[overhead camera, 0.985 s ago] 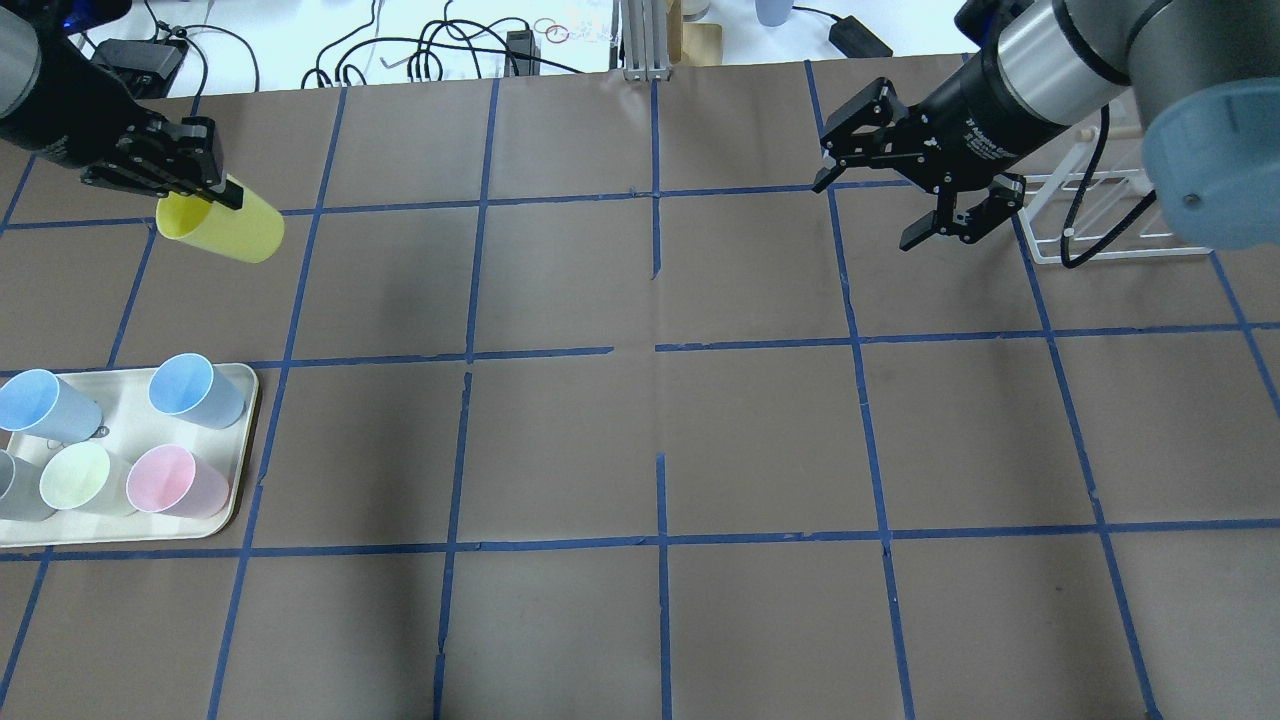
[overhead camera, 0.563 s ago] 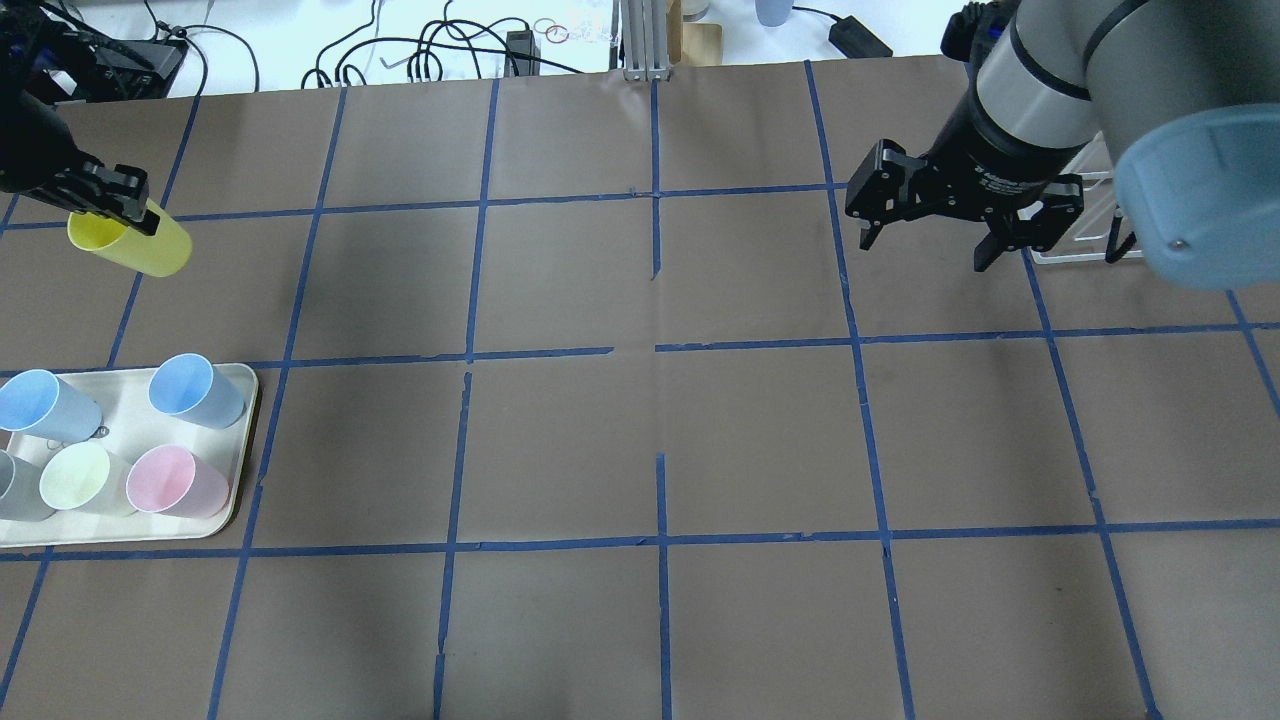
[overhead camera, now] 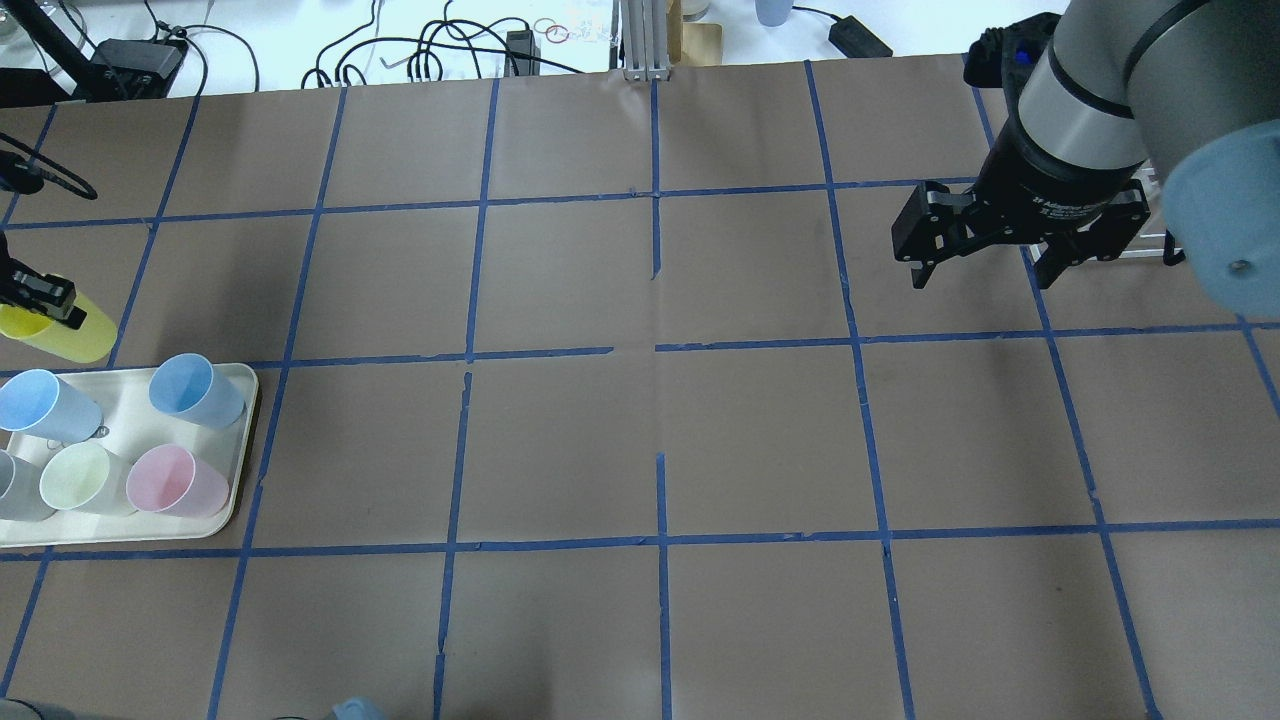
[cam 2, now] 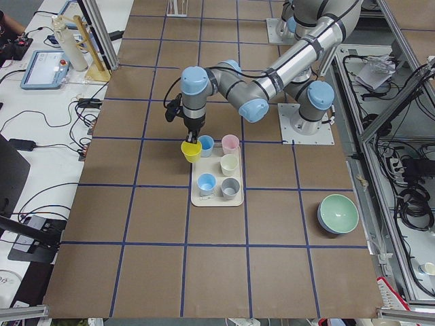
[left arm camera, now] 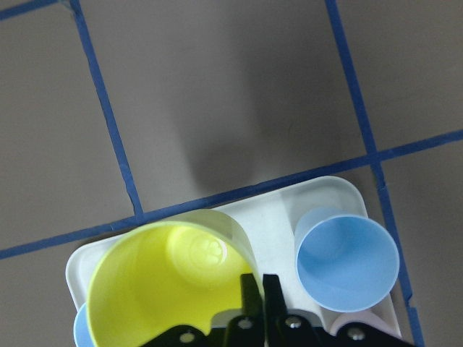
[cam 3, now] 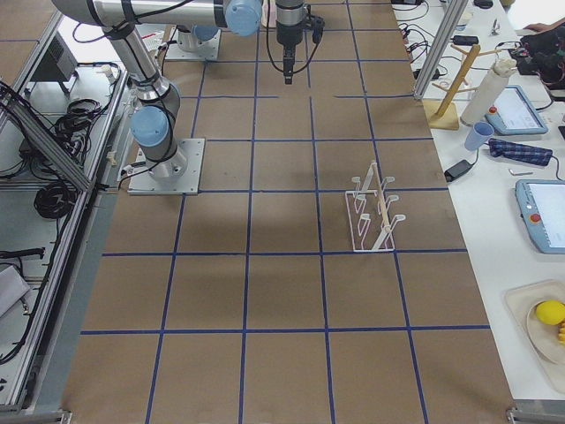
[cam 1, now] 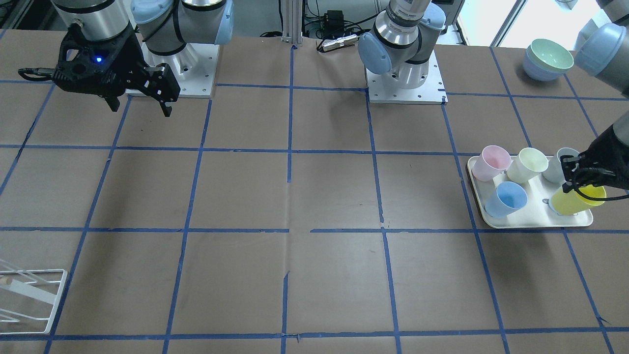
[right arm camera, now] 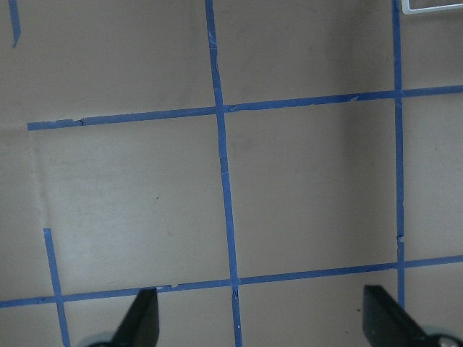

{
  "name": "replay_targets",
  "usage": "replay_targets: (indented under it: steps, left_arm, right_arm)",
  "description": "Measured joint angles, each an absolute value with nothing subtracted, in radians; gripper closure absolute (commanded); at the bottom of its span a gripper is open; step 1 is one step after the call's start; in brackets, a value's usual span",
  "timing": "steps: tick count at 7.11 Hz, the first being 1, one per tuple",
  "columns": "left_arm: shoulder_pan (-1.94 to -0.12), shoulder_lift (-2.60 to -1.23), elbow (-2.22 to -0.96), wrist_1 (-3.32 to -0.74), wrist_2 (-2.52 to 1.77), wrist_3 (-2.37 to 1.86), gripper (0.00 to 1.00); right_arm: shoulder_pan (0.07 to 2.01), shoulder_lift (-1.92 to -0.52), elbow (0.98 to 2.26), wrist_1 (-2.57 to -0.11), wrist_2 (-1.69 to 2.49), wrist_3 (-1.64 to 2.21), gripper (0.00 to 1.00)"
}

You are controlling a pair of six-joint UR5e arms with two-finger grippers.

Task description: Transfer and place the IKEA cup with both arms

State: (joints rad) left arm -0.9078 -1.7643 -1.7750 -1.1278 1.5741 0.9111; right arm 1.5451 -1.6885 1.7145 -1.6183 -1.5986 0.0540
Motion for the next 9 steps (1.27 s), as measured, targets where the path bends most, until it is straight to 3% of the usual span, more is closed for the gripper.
replay_targets:
  steps: [2,3,7,9]
  left_arm:
    - [-0.893,-1.802,-1.822,-1.101,1.580,0.896,1.00]
    - [-0.893,-1.820,-1.827,-1.106,1.594,0.888,0.03]
    - [-0.898,-1.830,-1.806,-1.178,1.642,0.876,0.00]
    - [-0.914,-1.795,-1.709,-1.360,1.635,0.825,0.00]
  right_arm:
    - [1.540,-1.685,1.715,-1.612,-1.564,0.057,0.00]
    - [1.541,-1.683,1.716,-1.602,-1.539,0.060,0.00]
    - [1.542,-1.682,1.717,-1.593,-1.523,0.055,0.00]
    - [1.542,-1.682,1.717,-1.591,-1.523,0.054,0.00]
